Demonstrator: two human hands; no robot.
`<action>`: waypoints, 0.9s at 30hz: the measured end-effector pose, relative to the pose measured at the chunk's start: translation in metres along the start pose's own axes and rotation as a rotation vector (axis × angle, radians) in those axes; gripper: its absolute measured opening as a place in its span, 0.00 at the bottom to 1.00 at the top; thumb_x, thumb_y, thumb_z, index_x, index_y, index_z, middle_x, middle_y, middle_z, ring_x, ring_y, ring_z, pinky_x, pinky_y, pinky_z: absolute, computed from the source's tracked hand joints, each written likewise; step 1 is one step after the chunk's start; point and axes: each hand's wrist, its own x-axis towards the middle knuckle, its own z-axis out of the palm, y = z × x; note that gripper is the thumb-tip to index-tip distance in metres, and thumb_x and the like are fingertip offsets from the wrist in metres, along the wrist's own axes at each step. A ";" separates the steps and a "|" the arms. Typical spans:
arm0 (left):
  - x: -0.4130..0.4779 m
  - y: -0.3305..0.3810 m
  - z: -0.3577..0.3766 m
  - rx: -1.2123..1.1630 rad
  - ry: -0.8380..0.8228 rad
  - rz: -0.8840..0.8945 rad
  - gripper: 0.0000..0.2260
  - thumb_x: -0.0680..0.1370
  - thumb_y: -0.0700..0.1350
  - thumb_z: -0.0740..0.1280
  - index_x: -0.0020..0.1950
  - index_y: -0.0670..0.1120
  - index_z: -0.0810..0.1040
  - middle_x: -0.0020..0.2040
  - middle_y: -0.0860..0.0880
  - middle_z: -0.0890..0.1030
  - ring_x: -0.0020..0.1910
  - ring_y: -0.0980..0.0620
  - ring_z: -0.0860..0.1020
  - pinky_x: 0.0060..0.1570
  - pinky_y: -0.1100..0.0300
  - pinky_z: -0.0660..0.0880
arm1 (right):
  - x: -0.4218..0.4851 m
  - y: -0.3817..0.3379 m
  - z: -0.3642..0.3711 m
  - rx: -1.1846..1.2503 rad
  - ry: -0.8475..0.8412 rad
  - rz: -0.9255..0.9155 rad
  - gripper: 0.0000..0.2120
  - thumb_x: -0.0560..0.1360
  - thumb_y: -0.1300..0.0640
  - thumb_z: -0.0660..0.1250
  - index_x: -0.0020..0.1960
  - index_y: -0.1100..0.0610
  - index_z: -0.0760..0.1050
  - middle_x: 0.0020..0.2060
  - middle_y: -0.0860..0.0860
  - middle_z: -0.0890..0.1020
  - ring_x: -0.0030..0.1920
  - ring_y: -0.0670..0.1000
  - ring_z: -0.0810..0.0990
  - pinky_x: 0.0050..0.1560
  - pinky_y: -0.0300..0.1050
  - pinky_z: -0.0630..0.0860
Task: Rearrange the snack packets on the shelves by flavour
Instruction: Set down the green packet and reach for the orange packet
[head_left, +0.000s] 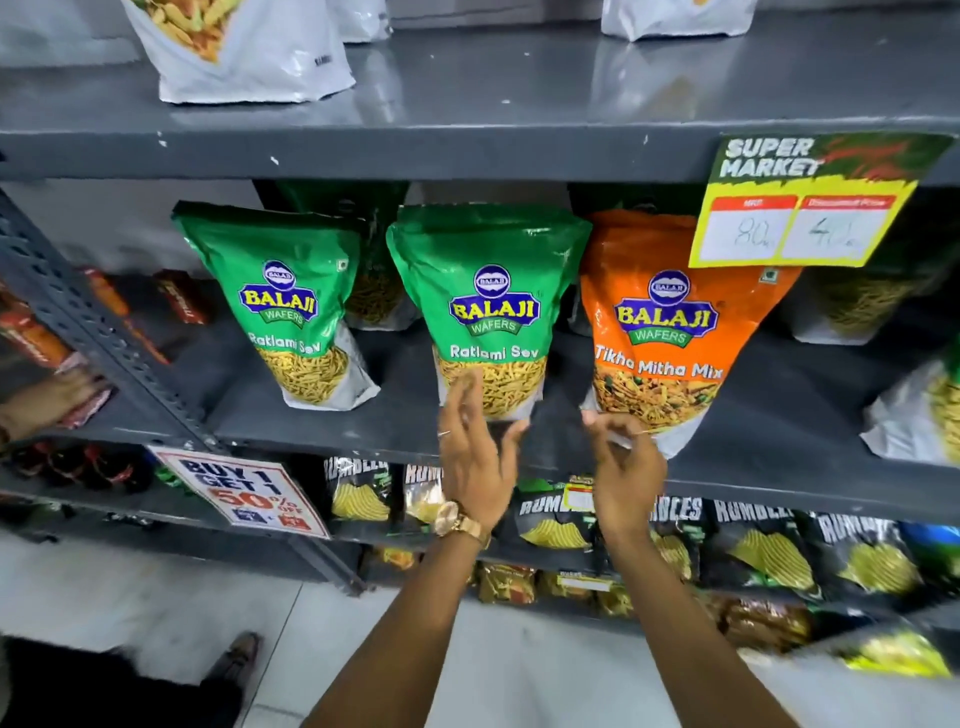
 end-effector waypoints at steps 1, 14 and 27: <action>-0.002 0.009 0.008 -0.023 -0.055 0.036 0.27 0.78 0.51 0.64 0.73 0.42 0.61 0.69 0.40 0.68 0.69 0.52 0.66 0.68 0.68 0.62 | 0.003 -0.002 -0.007 0.023 0.113 -0.003 0.04 0.75 0.56 0.70 0.46 0.56 0.76 0.44 0.52 0.79 0.42 0.37 0.78 0.46 0.41 0.78; 0.017 0.083 0.086 -0.458 -0.624 -0.438 0.37 0.69 0.37 0.76 0.72 0.45 0.58 0.68 0.40 0.72 0.66 0.42 0.73 0.65 0.41 0.72 | 0.087 0.015 -0.083 -0.108 -0.174 0.145 0.27 0.67 0.55 0.78 0.60 0.62 0.72 0.52 0.53 0.83 0.51 0.54 0.80 0.49 0.38 0.77; -0.062 0.114 0.024 -0.360 -0.607 -0.474 0.22 0.62 0.39 0.80 0.51 0.48 0.75 0.49 0.49 0.82 0.51 0.46 0.82 0.47 0.59 0.78 | -0.015 0.008 -0.158 -0.032 -0.214 0.180 0.26 0.67 0.57 0.77 0.62 0.58 0.74 0.52 0.52 0.84 0.53 0.52 0.82 0.48 0.45 0.78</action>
